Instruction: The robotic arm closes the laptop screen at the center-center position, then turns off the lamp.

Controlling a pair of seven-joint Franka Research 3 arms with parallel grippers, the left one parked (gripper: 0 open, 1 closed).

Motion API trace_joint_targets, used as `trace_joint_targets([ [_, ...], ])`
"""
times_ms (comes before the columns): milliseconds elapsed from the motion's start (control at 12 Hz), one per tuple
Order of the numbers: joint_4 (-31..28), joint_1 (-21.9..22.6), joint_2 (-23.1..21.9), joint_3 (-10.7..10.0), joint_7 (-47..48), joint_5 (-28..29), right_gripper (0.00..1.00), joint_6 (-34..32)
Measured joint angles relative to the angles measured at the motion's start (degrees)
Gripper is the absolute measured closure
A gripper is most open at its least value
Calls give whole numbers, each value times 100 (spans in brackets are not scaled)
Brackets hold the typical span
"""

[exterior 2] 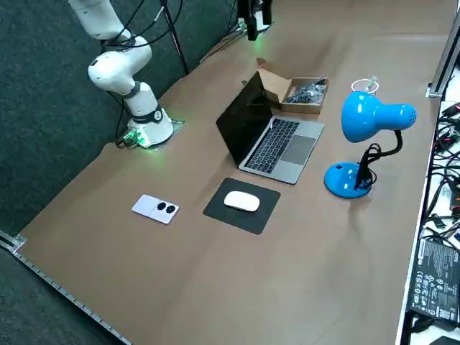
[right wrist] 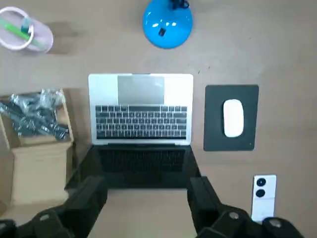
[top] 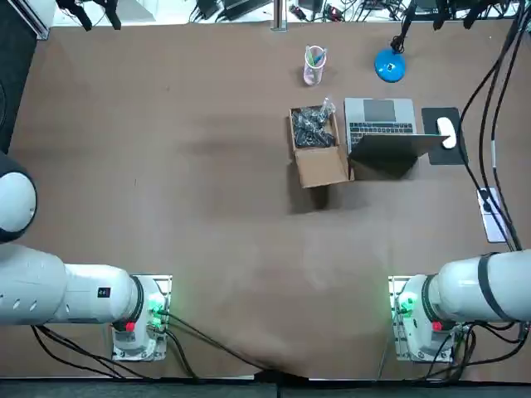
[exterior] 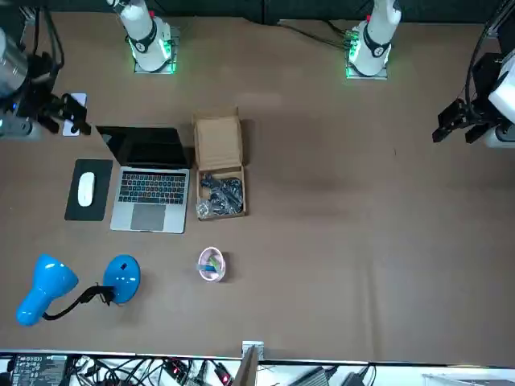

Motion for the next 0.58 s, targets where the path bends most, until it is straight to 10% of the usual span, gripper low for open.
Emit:
trace_joint_targets([
  [583,-2706,249,-2250,30,44,335,0,564],
])
